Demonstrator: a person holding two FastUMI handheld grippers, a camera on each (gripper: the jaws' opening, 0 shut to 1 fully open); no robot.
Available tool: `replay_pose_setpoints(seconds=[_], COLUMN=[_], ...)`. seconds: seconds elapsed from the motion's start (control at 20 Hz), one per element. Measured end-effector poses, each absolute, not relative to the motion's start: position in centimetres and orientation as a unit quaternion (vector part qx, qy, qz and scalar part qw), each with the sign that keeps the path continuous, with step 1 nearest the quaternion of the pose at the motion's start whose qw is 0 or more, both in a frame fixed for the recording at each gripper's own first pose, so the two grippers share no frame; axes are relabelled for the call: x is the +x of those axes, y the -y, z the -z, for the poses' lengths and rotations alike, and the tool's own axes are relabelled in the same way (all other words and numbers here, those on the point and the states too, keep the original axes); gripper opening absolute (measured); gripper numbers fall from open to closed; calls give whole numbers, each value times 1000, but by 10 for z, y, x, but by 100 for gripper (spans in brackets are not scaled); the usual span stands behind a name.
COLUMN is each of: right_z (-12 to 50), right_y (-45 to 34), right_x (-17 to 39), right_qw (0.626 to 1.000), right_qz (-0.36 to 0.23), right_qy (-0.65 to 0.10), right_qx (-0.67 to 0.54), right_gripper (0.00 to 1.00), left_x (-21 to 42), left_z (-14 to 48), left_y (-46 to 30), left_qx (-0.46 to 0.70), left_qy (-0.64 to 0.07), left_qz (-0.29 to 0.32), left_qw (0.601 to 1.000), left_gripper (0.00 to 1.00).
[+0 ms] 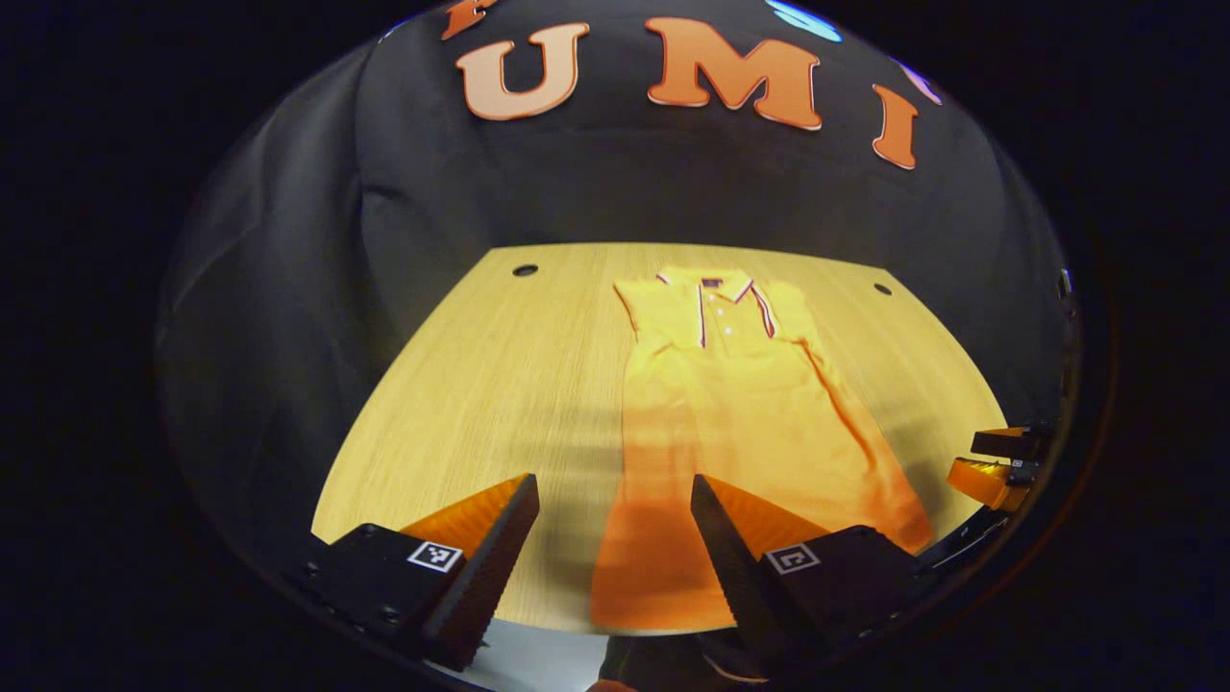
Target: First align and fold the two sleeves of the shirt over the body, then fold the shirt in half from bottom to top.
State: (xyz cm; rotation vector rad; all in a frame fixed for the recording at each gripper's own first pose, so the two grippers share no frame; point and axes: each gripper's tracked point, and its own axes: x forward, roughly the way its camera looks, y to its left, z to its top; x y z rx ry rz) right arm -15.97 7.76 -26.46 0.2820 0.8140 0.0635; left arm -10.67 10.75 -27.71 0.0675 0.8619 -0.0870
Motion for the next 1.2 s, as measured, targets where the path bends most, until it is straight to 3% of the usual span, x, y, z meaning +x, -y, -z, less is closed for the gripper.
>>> replay_pose_setpoints(seconds=[0.4, 0.8, 1.0, 1.1, 1.15, 1.2], right_z=[324, 342, 341, 344, 346, 346], right_y=[-87, -103, -112, -104, -98, -93], right_x=[-190, -198, -203, -204, -205, -203], right_qw=[863, 839, 824, 818, 815, 813], right_qz=[-31, -56, -72, -60, -42, -20], right_qy=[-486, -526, -549, -561, -566, -565], right_qx=[138, 126, 120, 113, 120, 139], right_gripper=[99, 96, 83, 72, 54, 44], left_x=[-139, -150, -157, -160, -160, -161], left_z=[341, 379, 379, 381, 379, 379], left_y=[-116, -118, -118, -112, -109, -103], left_qx=[17, 11, 45, 50, 54, 58], left_qy=[-535, -598, -607, -613, -612, -614], left_qz=[65, 57, 68, 78, 80, 88], left_qw=[842, 800, 791, 785, 785, 782], left_gripper=[99, 99, 98, 95, 94, 73])
